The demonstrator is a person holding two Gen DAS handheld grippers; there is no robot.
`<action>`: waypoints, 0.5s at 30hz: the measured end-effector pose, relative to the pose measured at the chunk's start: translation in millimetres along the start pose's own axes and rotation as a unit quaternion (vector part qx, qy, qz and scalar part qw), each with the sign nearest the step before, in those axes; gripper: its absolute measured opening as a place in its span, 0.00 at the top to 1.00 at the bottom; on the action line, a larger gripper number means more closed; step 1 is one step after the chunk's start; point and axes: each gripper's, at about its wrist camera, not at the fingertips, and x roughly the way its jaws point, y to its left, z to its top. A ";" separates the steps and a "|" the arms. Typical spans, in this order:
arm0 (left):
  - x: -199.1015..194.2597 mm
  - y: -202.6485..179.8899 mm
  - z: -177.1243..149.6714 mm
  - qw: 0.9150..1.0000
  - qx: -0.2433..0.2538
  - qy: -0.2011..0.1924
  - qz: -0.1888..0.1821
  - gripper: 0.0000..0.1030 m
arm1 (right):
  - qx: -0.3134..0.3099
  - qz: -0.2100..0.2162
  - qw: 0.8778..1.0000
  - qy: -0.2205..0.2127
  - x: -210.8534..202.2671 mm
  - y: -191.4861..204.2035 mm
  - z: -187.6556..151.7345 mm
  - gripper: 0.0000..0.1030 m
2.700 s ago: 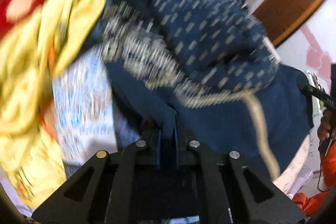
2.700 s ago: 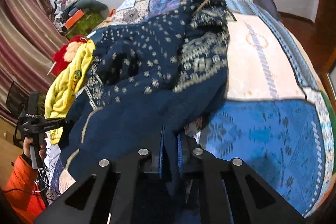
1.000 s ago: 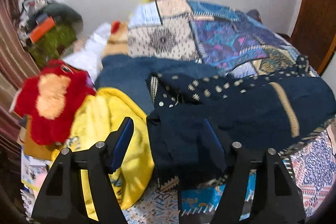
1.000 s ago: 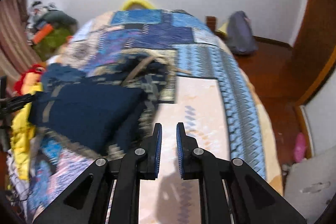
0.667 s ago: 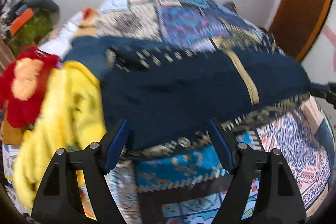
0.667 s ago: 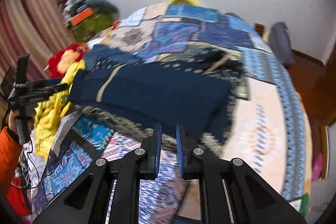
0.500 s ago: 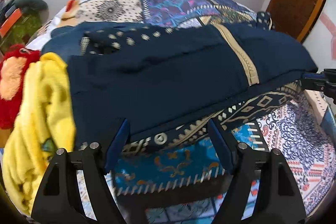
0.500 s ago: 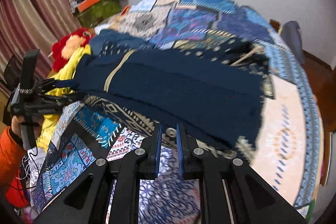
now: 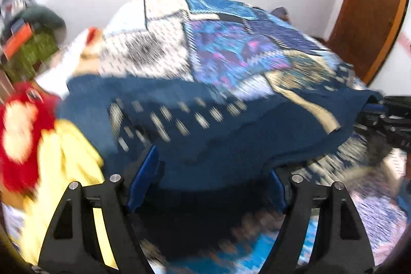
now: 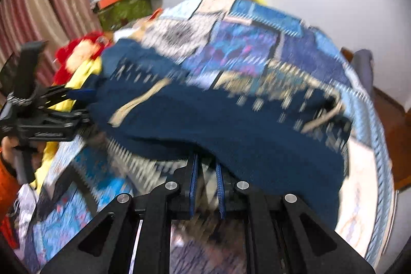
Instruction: Fold large clothes
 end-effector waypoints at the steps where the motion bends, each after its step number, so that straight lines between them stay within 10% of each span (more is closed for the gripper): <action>1: 10.6 2.5 13.1 1.000 0.013 0.006 0.016 0.25 | -0.002 -0.008 1.000 0.004 7.3 -3.9 7.8 0.92; 7: 44.7 35.0 84.9 0.998 -0.024 0.018 0.054 0.24 | -0.012 -0.099 0.995 0.019 50.1 -32.3 57.3 0.92; 15: 7.1 50.8 109.3 0.997 -0.044 -0.036 0.053 0.24 | 0.002 -0.175 0.982 -0.073 0.1 -51.6 91.7 0.92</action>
